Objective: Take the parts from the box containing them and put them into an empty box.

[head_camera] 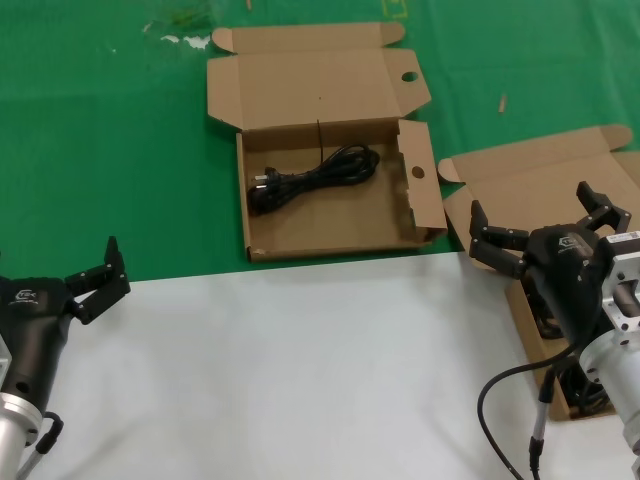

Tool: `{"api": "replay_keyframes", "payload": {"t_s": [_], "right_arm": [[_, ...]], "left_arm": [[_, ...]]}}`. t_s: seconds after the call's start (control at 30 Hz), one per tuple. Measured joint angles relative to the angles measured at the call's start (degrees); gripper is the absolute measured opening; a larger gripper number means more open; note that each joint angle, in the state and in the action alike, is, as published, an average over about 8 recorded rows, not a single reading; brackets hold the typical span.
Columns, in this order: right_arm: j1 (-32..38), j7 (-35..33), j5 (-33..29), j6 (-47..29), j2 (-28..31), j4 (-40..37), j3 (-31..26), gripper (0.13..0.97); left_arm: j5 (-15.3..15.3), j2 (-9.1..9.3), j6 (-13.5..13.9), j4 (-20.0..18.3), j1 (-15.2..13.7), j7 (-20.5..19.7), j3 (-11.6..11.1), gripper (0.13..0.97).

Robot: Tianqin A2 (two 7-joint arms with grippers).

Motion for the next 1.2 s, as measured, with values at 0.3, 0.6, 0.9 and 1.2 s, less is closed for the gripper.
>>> {"api": "replay_keyframes", "payload": {"t_s": [0.3,0.6,0.9,1.2], "right_arm": [[0.0,0.0,0.0,0.0,0.0,0.0,0.0,0.966],[0.0,0.0,0.0,0.0,0.0,0.0,0.0,0.966],[0.0,0.0,0.0,0.0,0.0,0.0,0.0,0.966],[0.0,0.0,0.0,0.0,0.0,0.0,0.0,0.966]], "left_arm": [[0.0,0.0,0.0,0.0,0.0,0.0,0.0,0.966],[0.0,0.0,0.0,0.0,0.0,0.0,0.0,0.966],[0.0,0.0,0.0,0.0,0.0,0.0,0.0,0.966],[0.0,0.0,0.0,0.0,0.0,0.0,0.0,0.966]]}}
